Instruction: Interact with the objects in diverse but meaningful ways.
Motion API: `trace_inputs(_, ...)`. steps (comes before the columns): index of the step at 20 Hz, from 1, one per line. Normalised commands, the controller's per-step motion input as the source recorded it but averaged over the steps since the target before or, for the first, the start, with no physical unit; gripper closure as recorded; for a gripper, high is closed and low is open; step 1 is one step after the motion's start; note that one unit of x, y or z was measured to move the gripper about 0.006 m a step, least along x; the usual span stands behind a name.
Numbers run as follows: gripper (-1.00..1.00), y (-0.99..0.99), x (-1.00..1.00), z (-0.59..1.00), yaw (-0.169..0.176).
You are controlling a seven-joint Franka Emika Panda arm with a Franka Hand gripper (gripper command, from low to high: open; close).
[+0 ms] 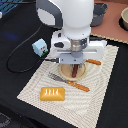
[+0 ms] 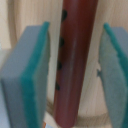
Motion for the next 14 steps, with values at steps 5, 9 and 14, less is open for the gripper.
trace_inputs(5,-1.0,0.19,0.06,0.44,0.007)
trace_inputs(9,-1.0,0.67,-0.04,0.98,0.081)
trace_inputs(14,-1.0,0.7,0.0,0.75,0.144)
